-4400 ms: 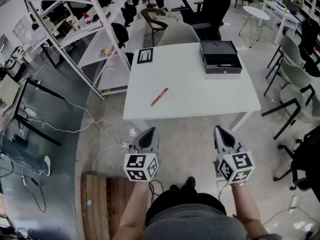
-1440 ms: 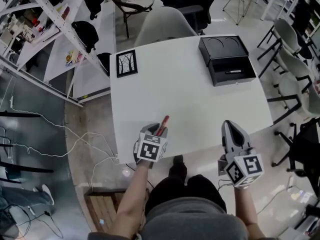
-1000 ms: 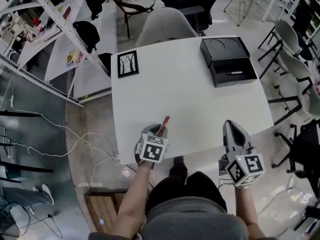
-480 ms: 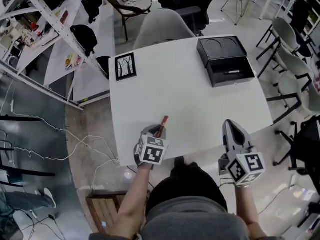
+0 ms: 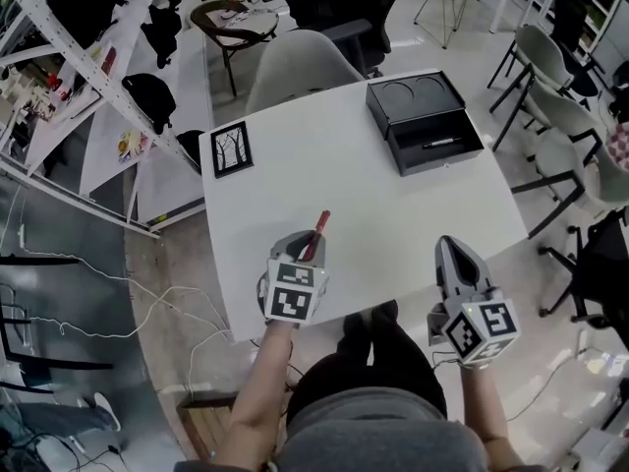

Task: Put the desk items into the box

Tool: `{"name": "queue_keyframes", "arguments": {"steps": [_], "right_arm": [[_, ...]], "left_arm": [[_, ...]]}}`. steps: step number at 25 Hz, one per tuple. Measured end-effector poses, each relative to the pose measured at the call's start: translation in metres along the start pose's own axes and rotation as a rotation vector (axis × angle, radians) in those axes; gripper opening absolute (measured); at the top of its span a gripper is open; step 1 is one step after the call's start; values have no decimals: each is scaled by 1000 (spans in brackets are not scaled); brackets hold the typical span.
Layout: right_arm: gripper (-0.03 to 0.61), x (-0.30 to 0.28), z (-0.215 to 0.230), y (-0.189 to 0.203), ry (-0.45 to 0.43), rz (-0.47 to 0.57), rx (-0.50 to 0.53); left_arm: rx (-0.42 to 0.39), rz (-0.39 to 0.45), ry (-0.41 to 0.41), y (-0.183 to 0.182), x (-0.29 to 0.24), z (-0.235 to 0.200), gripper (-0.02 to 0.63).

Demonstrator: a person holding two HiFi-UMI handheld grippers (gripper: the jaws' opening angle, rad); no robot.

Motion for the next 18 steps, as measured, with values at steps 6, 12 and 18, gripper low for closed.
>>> {"name": "queue_keyframes", "arguments": {"steps": [6,12,18], "right_arm": [[5,10,12,-2,57,19,-14],[5,17,30,-2,105,32,-25],[5,20,51,-5,152,35,-45]], "left_arm": [[-40,43,43,-28,-8,12,51],[-85,59,79,-56,-25,29,52],[-110,80,129,-83,-43,45,52]]}}
Point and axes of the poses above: the fingertips, and each gripper's own axes: x backward along the fingers, z to its right, y out of its underside, the point moved 10 cm from there along x, backward along the fingers, and after that the axes turned 7 degrees about x, right-handed, at the moved point
